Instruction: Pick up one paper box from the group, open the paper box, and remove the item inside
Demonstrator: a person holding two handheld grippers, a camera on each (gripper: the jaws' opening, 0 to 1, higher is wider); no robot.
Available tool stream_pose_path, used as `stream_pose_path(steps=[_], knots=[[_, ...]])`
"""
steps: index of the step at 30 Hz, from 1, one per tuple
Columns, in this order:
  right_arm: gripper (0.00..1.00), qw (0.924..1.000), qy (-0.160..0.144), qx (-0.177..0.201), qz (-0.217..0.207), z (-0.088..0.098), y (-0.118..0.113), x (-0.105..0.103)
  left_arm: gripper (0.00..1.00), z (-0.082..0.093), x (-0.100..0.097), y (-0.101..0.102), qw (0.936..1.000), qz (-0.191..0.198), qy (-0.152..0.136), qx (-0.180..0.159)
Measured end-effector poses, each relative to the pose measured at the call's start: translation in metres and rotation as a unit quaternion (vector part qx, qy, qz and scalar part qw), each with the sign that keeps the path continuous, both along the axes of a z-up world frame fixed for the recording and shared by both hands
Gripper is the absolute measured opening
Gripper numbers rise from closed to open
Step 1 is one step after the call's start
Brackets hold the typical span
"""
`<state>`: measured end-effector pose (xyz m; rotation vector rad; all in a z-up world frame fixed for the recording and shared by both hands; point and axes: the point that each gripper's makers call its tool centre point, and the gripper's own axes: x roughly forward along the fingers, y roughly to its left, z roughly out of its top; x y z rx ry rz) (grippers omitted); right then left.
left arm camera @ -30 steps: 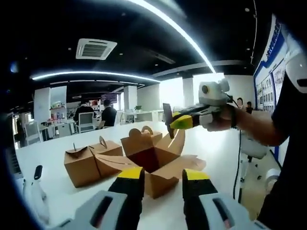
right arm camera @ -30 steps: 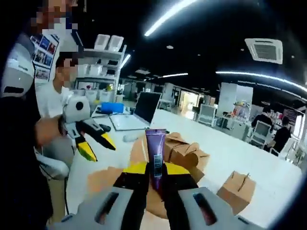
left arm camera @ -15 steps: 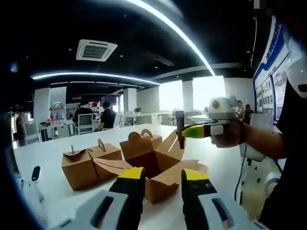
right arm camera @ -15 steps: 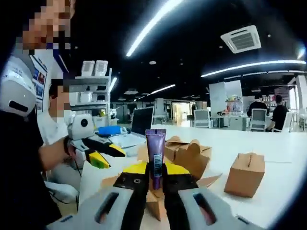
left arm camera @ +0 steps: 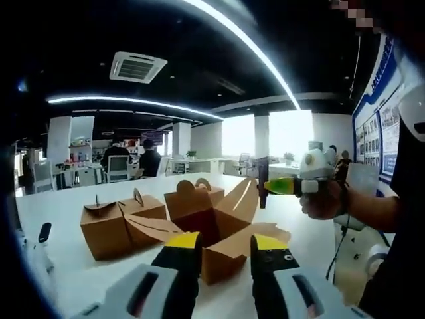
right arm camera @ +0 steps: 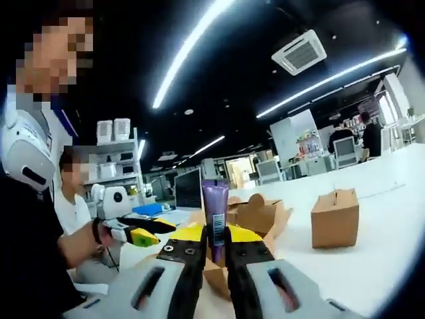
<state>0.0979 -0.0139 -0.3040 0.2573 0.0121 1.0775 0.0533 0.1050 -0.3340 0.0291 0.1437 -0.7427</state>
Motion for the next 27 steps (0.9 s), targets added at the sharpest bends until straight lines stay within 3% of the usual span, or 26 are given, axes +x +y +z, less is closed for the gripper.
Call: stream_pose_path(steps=[6,8,11,16,27], knots=[[0.12,0.9999,-0.008,-0.009,-0.001,0.002,-0.005,0.001,0.31,-0.001,0.002,0.002,1.0,0.003,0.0,-0.001],[0.12,0.9994,-0.013,-0.031,0.002,-0.003,-0.007,-0.001,0.31,-0.002,0.003,0.002,1.0,0.005,0.001,-0.004],[0.12,0.9947,-0.031,-0.097,0.011,-0.017,-0.009,-0.007,0.32,-0.005,0.002,0.002,0.9999,0.007,0.004,-0.007],[0.12,0.975,-0.06,-0.213,0.021,-0.042,-0.013,-0.016,0.32,-0.007,0.0,0.006,0.9996,0.017,0.012,-0.02],[0.12,0.927,-0.114,-0.346,0.091,-0.073,0.008,-0.054,0.31,-0.008,-0.004,0.009,0.9991,0.023,0.014,-0.033]])
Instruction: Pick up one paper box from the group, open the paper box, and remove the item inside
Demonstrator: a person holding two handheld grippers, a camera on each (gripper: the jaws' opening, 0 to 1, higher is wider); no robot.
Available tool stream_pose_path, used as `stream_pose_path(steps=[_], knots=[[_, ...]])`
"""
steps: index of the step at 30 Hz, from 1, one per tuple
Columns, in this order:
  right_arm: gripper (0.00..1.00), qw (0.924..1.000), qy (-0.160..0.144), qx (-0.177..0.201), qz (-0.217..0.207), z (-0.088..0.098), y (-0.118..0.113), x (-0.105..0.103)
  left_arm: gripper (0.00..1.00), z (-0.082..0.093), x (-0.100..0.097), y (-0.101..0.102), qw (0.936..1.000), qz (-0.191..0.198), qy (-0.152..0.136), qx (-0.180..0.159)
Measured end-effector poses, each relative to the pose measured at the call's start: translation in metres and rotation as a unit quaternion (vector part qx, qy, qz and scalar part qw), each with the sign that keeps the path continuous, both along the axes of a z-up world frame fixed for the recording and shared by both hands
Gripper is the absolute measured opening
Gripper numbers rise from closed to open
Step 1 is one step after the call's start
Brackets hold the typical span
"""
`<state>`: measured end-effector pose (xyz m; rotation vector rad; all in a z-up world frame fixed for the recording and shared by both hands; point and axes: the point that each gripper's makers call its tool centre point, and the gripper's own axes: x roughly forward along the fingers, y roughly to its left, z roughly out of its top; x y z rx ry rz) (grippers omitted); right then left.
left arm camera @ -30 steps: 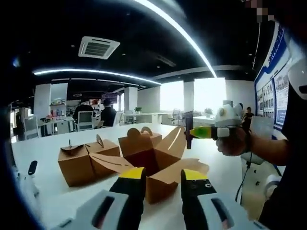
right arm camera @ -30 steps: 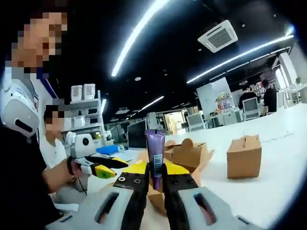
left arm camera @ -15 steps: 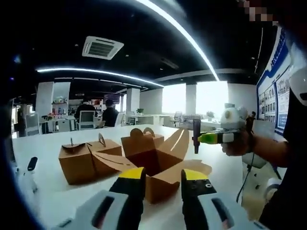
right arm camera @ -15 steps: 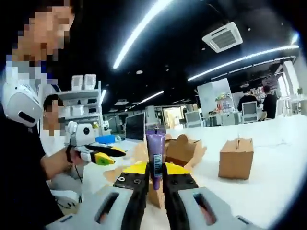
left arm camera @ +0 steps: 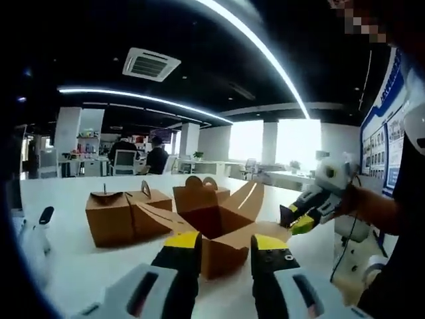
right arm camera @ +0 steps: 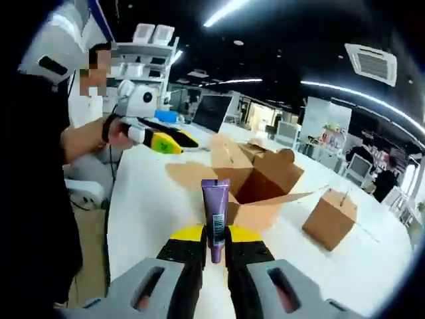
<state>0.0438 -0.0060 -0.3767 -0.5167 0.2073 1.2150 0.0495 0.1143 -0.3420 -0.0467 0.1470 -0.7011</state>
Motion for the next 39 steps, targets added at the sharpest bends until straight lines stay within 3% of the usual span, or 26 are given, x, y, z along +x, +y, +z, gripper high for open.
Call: stream_pose_path(steps=[9,15,21,25,39], knots=[[0.12,0.997,-0.014,-0.065,0.041,-0.019,0.016,-0.022,0.31,-0.003,-0.004,0.0,1.0,0.001,0.003,-0.003],[0.12,0.9846,-0.04,-0.154,0.072,-0.04,0.03,-0.035,0.31,-0.002,-0.005,0.004,1.0,0.009,0.0,-0.002],[0.12,0.9805,-0.045,-0.17,0.087,-0.04,0.039,-0.041,0.31,-0.003,-0.008,0.005,1.0,0.009,0.002,-0.003],[0.13,0.964,-0.071,-0.239,0.093,-0.052,0.037,-0.035,0.31,-0.007,-0.007,0.008,0.9999,0.013,0.006,-0.002],[0.13,0.9526,-0.033,-0.279,0.117,-0.068,0.051,-0.04,0.31,-0.013,-0.004,0.012,0.9998,0.017,0.013,-0.005]])
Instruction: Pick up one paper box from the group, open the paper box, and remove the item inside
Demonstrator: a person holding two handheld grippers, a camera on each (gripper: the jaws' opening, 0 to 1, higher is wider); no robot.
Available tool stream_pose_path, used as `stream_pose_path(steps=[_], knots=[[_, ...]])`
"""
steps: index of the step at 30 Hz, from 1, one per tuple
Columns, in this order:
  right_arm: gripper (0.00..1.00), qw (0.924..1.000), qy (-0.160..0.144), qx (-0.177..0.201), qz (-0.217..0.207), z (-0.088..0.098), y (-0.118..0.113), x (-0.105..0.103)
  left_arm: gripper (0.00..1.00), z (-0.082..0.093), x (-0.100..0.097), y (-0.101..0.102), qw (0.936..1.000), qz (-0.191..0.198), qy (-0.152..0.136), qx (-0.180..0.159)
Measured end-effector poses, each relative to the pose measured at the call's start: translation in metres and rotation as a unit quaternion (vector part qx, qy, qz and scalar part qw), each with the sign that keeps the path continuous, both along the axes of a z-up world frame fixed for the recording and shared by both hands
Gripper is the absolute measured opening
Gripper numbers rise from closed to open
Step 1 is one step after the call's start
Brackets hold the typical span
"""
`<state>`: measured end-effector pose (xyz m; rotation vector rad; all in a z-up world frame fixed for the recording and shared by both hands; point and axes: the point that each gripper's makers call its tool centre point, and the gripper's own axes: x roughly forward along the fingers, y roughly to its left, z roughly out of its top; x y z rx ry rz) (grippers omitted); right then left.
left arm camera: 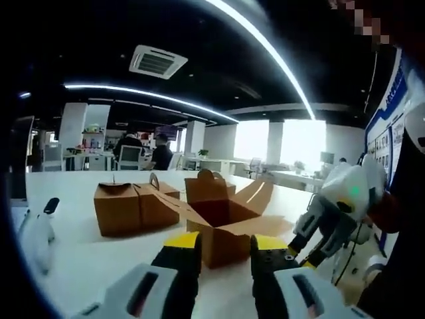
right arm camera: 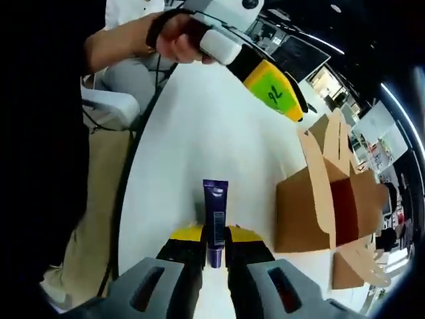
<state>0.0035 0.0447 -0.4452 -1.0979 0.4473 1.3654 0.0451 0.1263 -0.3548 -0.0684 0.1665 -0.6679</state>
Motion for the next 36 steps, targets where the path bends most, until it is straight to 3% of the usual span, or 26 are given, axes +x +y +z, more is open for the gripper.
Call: stream_pose_path(steps=[11,36], knots=[[0.13,0.9996,0.024,0.01,-0.01,0.0,0.003,0.002,0.31,-0.005,0.006,0.002,1.0,0.003,0.005,-0.003],[0.17,0.9981,0.025,0.048,-0.031,0.008,-0.01,0.0,0.32,0.0,0.006,-0.008,0.9999,-0.011,0.001,-0.001]])
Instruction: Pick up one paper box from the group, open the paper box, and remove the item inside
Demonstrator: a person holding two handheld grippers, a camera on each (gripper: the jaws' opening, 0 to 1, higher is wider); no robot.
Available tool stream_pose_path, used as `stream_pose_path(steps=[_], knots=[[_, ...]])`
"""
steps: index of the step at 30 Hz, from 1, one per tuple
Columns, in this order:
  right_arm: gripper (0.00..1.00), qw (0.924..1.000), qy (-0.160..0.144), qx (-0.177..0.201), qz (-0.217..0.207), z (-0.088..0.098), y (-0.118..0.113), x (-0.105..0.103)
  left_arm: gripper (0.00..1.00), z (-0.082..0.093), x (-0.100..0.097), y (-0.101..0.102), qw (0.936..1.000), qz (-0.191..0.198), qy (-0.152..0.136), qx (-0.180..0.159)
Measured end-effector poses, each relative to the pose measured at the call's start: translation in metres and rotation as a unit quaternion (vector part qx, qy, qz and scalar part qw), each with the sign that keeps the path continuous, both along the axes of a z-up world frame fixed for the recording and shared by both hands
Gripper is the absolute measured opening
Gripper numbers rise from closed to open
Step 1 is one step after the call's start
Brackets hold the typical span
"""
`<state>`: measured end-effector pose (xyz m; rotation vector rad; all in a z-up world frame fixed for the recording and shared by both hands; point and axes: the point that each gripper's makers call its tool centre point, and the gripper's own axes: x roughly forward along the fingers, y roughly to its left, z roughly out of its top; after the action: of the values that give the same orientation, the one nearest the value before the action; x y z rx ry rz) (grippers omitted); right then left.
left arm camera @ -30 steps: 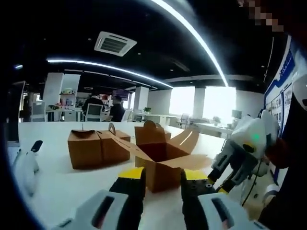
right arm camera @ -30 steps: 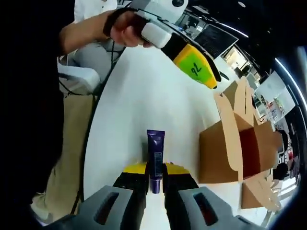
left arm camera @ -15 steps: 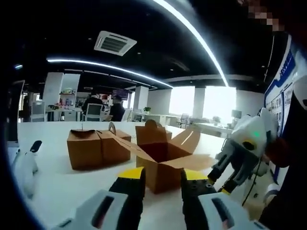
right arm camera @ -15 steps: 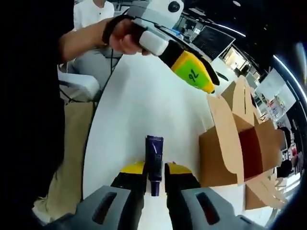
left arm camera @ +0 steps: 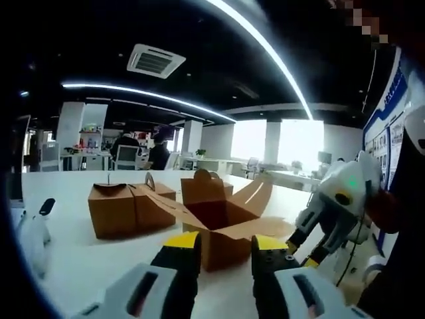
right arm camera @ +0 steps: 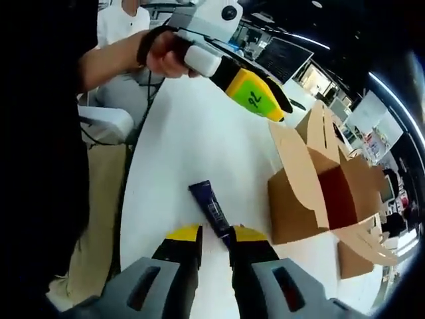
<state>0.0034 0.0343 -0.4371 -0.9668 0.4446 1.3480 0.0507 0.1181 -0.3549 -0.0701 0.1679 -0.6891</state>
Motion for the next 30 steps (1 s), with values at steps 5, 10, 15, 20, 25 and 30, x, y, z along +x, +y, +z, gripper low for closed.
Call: stream_pose_path(steps=[5,10,15,20,25,30], knots=[[0.18,0.9973,0.029,0.062,-0.029,0.016,-0.008,-0.003,0.32,0.0,-0.001,0.0,1.0,-0.001,0.002,0.0],[0.19,0.9879,0.036,0.135,-0.068,0.036,-0.021,0.008,0.32,-0.001,-0.002,0.0,1.0,-0.003,0.005,-0.001],[0.2,0.9758,0.028,0.194,-0.097,0.059,-0.035,0.021,0.32,-0.001,-0.001,-0.004,0.9999,-0.008,0.007,-0.001],[0.2,0.9537,0.028,0.275,-0.118,0.086,-0.043,0.037,0.32,-0.002,0.0,-0.01,0.9999,-0.013,0.01,0.0],[0.2,0.912,0.029,0.376,-0.162,0.118,-0.056,0.056,0.32,-0.002,0.001,-0.017,0.9997,-0.02,0.013,0.002],[0.22,0.9021,0.019,0.394,-0.175,0.128,-0.075,0.064,0.32,0.001,0.004,-0.015,0.9998,-0.016,0.012,0.007]])
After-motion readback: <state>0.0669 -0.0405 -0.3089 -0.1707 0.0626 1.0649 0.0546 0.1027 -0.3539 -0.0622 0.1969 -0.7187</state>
